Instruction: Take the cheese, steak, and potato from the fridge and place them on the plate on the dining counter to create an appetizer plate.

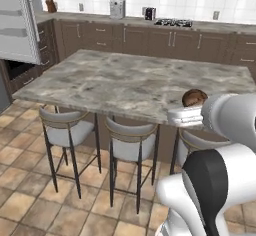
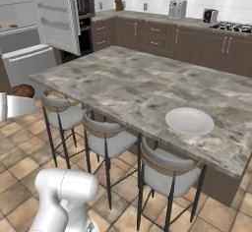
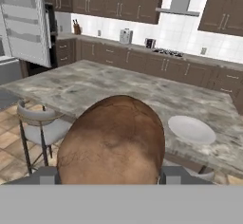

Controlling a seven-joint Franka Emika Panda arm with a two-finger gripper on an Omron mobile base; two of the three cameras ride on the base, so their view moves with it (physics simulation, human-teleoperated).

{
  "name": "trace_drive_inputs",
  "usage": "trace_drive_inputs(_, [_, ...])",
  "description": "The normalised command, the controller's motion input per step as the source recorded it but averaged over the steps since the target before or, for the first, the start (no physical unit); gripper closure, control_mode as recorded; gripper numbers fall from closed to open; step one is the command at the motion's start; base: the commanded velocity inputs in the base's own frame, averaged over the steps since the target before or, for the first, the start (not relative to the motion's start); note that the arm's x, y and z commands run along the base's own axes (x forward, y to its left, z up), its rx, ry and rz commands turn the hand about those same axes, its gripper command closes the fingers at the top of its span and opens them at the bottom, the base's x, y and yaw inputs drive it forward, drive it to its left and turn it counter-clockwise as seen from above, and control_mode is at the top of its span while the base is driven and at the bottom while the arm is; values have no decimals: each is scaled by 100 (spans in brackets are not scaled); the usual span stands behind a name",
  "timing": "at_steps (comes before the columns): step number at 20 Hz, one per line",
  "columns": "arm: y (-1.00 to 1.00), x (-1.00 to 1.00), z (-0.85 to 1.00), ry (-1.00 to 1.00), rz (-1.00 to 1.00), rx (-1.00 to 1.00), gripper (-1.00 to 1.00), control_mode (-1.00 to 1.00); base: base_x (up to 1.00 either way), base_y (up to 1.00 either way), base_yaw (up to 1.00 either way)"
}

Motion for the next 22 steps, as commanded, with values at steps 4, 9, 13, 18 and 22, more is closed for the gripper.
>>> trace_drive_inputs(4, [0, 0, 0, 0, 0, 0, 100, 100, 28, -28, -28])
trace_drive_inputs(9, [0, 0, 0, 0, 0, 0, 100, 100, 53, -27, -36])
trace_drive_inputs(13, [0, 0, 0, 0, 0, 0, 100, 100, 45, -52, -39])
trace_drive_inputs(18, [0, 0, 0, 0, 0, 0, 100, 100, 43, -62, -39])
trace_drive_inputs(22, [0, 0, 0, 0, 0, 0, 100, 100, 34, -52, -36])
